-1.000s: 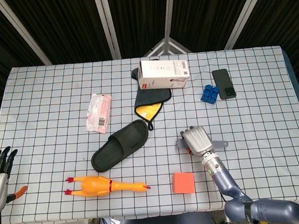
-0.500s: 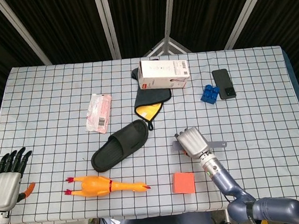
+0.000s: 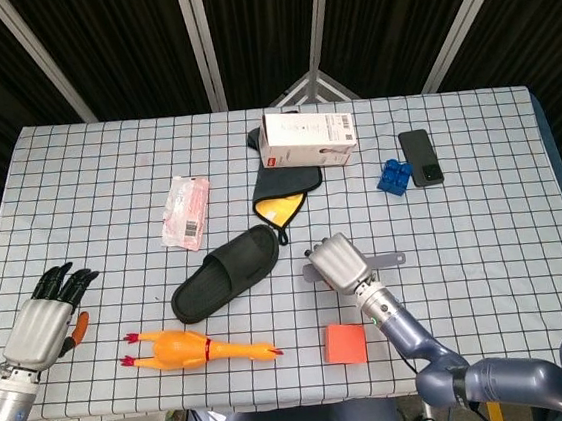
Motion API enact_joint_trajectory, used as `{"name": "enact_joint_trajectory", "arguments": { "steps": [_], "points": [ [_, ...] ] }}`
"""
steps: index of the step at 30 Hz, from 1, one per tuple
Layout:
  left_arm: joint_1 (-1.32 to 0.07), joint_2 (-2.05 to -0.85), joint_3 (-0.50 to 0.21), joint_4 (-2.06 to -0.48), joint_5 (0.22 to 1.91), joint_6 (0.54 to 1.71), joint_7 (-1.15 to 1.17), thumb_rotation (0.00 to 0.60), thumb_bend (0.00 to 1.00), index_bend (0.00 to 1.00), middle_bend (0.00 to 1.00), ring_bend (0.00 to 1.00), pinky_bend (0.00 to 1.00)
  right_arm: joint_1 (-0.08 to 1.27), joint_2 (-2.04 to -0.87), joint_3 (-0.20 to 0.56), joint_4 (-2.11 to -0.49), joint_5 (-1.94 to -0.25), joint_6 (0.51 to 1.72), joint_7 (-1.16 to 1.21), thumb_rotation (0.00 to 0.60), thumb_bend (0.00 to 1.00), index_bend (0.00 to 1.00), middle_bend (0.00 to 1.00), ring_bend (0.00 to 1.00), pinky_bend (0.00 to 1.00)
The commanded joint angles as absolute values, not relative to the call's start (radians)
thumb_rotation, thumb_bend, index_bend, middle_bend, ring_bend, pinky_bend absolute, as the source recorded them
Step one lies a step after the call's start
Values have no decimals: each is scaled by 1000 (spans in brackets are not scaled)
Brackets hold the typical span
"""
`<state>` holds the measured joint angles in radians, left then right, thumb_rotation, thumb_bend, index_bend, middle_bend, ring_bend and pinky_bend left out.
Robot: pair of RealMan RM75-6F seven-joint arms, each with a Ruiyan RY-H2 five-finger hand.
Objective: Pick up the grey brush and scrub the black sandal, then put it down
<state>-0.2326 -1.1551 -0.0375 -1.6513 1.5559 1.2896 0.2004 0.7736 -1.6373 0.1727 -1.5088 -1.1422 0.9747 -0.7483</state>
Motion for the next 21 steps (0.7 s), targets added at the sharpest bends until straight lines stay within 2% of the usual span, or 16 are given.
{"name": "enact_joint_trajectory", "arguments": {
  "steps": [1,5,12,21],
  "points": [
    [-275,-1159,-55,-1646,1529,1230,179,600,762,155,166,75,109,792,-1650,186,-1502,-1127,959,-748,600,800,866,756,605,770],
    [-319,-1174,-74,-1625,1515,1176,134,600,807,201,208,112,146,813,-1664,199,-1492,-1113,944,-747,600,800,866,756,605,770],
    [-402,-1201,-82,-1579,1496,1047,65,600,823,221,229,129,169,842,-1683,213,-1478,-1099,936,-752,600,801,866,756,605,770],
    [-504,-1265,-55,-1532,1585,944,-56,600,823,234,238,137,178,865,-1697,225,-1467,-1077,934,-747,600,801,866,756,605,770]
  ]
}}
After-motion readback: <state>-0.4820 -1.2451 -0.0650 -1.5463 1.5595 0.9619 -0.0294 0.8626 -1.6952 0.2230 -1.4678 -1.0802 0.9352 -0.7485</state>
